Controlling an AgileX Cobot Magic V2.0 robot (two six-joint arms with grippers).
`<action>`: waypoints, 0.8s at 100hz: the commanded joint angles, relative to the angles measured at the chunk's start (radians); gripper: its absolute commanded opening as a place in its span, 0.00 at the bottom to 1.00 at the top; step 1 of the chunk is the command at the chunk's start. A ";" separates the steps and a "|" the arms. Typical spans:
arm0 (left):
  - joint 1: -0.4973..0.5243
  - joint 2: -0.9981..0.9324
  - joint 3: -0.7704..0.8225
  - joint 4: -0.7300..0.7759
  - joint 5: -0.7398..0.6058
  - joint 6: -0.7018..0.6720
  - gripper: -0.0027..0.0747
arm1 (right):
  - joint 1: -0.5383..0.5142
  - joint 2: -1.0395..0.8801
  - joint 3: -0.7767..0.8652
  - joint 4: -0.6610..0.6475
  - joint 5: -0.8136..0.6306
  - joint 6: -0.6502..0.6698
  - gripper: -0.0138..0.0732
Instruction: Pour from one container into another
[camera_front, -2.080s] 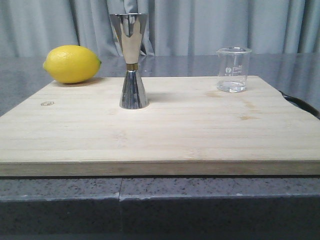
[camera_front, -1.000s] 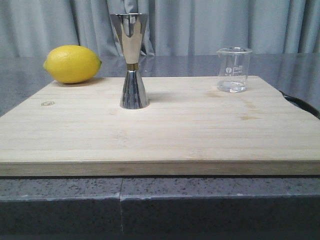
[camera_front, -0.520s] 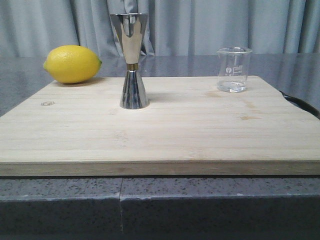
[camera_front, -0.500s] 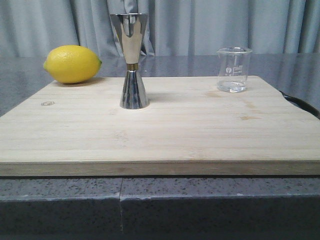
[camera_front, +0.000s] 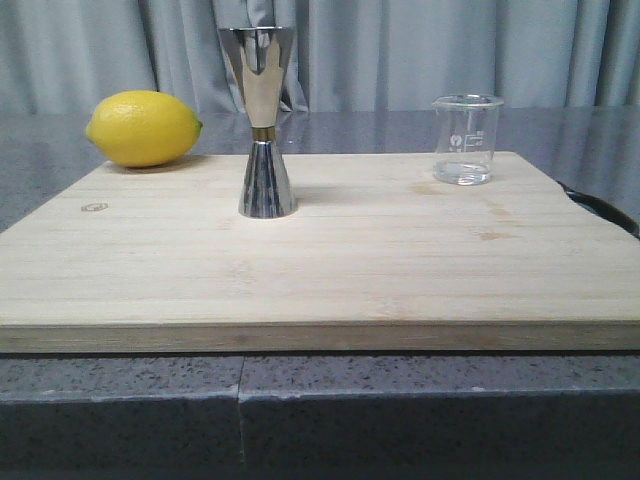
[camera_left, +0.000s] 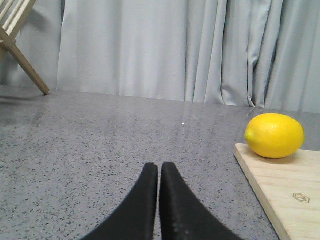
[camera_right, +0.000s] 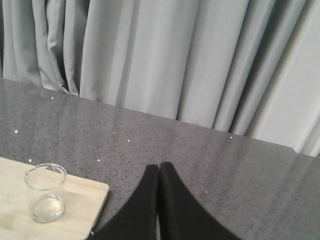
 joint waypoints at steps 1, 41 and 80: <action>-0.007 -0.024 0.006 0.000 -0.077 -0.008 0.01 | -0.048 0.023 -0.028 -0.027 0.087 0.024 0.08; -0.007 -0.024 0.006 0.000 -0.077 -0.008 0.01 | -0.316 0.029 -0.028 -0.027 0.403 0.118 0.08; -0.007 -0.024 0.006 0.000 -0.077 -0.008 0.01 | -0.316 0.045 -0.028 -0.027 0.452 0.126 0.08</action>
